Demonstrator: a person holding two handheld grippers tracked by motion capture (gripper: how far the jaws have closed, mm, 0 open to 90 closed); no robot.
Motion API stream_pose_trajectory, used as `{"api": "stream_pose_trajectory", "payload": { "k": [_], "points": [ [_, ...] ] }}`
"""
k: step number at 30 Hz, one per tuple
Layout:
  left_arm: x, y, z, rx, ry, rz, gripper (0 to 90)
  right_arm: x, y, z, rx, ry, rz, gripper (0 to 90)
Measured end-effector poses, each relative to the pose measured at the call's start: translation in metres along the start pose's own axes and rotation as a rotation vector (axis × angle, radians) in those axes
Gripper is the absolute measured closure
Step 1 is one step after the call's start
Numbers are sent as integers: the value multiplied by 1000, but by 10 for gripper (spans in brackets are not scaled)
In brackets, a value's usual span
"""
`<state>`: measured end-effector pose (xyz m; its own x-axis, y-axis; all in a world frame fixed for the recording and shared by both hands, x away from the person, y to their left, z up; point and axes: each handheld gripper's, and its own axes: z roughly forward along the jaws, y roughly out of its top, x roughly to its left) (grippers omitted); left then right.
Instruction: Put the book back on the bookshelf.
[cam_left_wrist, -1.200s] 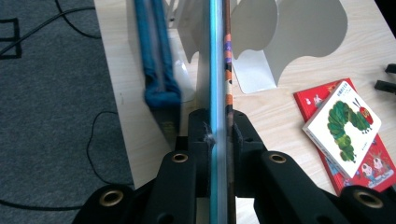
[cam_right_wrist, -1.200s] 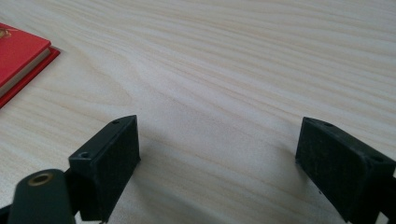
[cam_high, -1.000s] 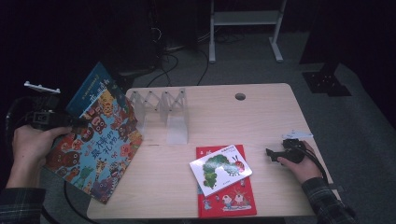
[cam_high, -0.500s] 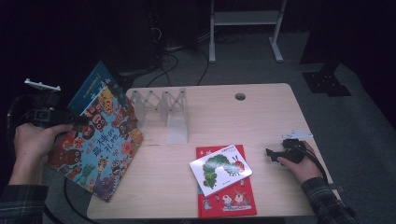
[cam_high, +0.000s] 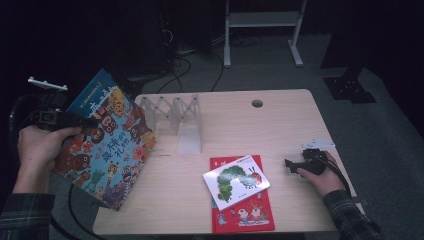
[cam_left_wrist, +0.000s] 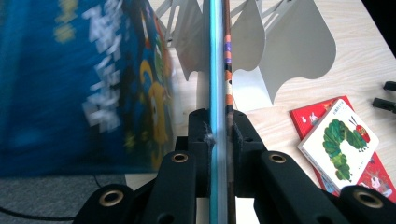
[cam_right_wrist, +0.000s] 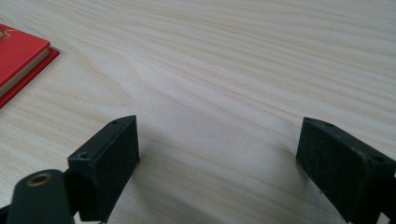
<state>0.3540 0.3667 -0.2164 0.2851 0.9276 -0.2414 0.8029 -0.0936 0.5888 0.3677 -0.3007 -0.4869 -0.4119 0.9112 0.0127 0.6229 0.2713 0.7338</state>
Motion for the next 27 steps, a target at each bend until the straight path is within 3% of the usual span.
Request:
{"api": "stream_pose_trajectory", "payload": {
  "k": [8, 21, 27],
  "points": [
    [3, 7, 13, 19, 14, -15, 809, 0, 0, -1, 0, -1, 0, 120],
    [13, 18, 15, 12, 13, -50, 809, 0, 0, 0, 0, -1, 1, 120],
    [13, 25, 12, 14, 13, -48, 809, 0, 0, 0, 1, -1, 1, 120]
  ]
}}
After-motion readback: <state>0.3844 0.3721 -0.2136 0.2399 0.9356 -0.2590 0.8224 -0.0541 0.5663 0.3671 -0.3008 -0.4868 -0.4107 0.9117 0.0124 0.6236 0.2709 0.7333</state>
